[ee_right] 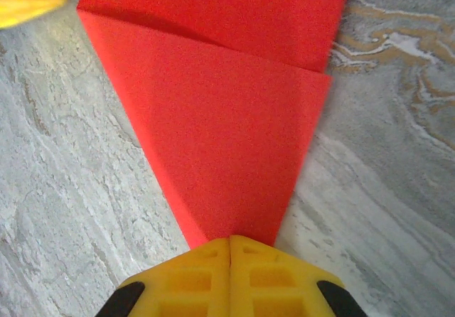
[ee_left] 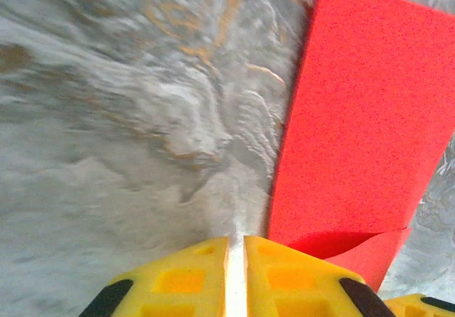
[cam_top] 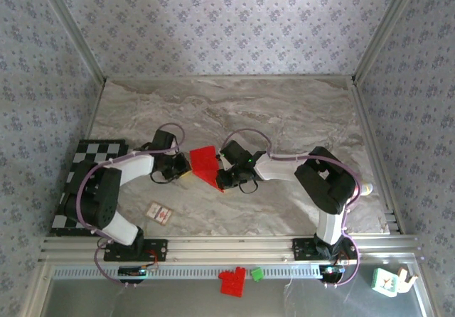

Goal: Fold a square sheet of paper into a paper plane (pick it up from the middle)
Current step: Third fold the triangle at the center of the table.

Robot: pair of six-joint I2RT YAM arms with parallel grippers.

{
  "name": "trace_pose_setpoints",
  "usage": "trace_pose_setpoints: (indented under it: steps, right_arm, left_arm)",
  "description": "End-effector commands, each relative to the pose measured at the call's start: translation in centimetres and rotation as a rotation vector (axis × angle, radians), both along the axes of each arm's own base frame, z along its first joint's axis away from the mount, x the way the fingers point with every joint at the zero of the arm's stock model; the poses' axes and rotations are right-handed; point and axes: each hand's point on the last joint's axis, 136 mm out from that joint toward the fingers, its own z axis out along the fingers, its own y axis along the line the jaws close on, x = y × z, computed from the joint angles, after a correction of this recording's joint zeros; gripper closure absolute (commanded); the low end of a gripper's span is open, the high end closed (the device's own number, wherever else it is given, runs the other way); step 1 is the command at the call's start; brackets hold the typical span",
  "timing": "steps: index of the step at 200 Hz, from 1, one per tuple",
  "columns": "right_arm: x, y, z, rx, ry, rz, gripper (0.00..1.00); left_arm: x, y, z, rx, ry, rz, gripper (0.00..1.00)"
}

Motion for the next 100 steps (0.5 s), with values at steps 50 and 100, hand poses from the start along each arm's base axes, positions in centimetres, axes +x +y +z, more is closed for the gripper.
trace_pose_setpoints:
  steps: [50, 100]
  right_arm:
    - [-2.4, -5.3, -4.2, -0.224, 0.158, -0.115, 0.95]
    - [-1.5, -3.8, -2.6, -0.124, 0.144, -0.124, 0.94]
  left_arm:
    - [0.1, -4.7, 4.8, -0.155, -0.099, 0.005, 0.84]
    - [-0.1, -6.8, 2.4, -0.175, -0.031, -0.049, 0.86]
